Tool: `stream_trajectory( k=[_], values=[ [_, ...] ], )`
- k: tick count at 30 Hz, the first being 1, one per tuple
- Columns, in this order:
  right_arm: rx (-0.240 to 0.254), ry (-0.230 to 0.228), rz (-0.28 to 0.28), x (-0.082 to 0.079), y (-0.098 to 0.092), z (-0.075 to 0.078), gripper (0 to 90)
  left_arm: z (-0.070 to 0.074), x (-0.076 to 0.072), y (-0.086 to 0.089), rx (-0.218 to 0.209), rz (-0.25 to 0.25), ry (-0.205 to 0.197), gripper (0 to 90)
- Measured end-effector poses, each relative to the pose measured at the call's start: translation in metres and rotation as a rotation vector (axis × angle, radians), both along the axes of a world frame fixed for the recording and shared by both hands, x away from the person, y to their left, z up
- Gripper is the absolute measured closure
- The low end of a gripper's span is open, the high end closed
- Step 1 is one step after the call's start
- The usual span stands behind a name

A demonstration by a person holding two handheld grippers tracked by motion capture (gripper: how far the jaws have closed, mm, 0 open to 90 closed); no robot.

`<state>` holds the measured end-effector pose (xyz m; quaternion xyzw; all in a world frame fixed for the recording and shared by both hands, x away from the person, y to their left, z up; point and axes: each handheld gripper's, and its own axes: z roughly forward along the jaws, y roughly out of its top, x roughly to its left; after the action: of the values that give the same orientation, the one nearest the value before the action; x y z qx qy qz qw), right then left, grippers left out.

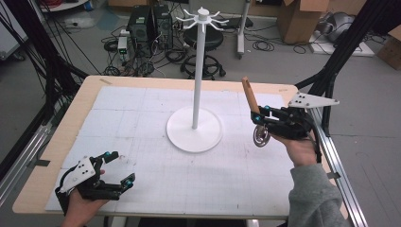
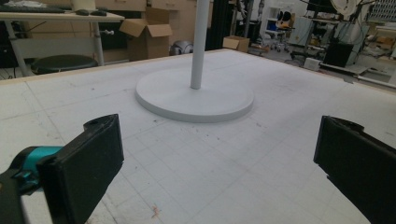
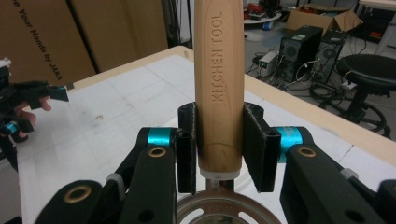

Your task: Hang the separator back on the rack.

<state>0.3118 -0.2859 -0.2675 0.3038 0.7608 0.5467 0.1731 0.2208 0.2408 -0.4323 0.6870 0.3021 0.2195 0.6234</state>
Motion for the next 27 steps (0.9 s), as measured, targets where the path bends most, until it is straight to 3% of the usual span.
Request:
stream_trajectory(
  k=[27],
  values=[
    [0.005, -0.044, 0.001, 0.017, 0.023, 0.049, 68.9, 0.0, -0.002, 0.003, -0.01, 0.007, 0.002, 1.9]
  ],
)
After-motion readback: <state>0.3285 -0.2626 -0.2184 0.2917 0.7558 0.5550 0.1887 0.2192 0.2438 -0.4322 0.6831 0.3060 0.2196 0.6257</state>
